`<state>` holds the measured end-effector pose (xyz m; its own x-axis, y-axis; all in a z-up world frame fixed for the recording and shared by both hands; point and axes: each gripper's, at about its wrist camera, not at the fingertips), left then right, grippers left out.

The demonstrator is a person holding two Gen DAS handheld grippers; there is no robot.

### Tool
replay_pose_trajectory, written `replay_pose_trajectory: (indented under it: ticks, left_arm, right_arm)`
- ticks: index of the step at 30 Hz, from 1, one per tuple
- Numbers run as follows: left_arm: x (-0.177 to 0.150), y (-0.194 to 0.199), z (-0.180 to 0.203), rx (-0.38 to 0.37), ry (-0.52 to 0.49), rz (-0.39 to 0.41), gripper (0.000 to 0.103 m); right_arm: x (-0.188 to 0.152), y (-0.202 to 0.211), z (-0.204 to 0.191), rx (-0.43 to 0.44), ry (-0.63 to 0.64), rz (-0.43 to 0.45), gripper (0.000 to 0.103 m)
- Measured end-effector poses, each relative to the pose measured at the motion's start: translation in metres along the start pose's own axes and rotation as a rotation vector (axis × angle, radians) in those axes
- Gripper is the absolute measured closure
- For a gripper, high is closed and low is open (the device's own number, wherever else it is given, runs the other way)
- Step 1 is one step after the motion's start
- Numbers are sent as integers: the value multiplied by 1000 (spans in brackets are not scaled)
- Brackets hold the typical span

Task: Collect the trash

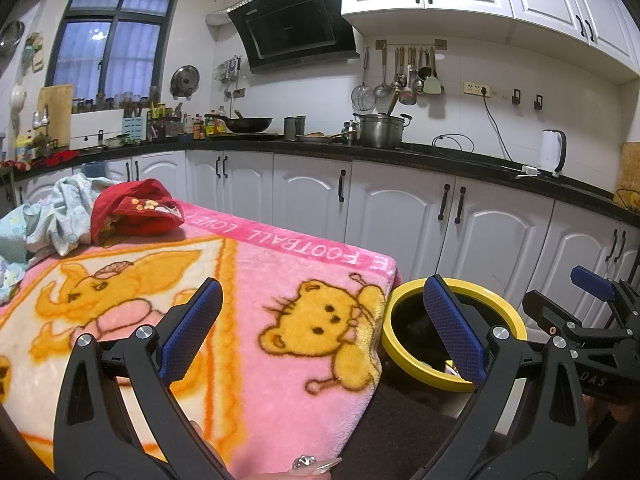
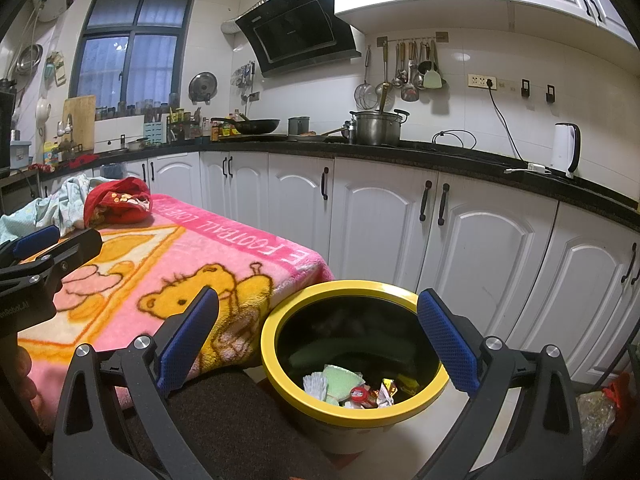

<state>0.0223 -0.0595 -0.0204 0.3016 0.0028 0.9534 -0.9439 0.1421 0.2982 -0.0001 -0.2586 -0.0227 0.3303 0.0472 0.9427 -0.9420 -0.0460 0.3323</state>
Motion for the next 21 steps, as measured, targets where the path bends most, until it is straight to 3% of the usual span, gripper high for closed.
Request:
replay_pose_trajectory:
  ticks: [21]
  left_arm:
    - [3,0,-15,21,30,-8,11]
  right_arm:
    - [-4,-1,0,1,2,-8,6]
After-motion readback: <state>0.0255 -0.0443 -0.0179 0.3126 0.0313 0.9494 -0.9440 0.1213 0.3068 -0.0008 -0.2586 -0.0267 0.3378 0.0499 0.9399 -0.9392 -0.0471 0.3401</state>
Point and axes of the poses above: each gripper's, at about its wrist camera, not at the fingertips, and y roughly against the way its jaws point, z to its right, x to its top, and after that the axes turned 2 degrees about x, right-handed
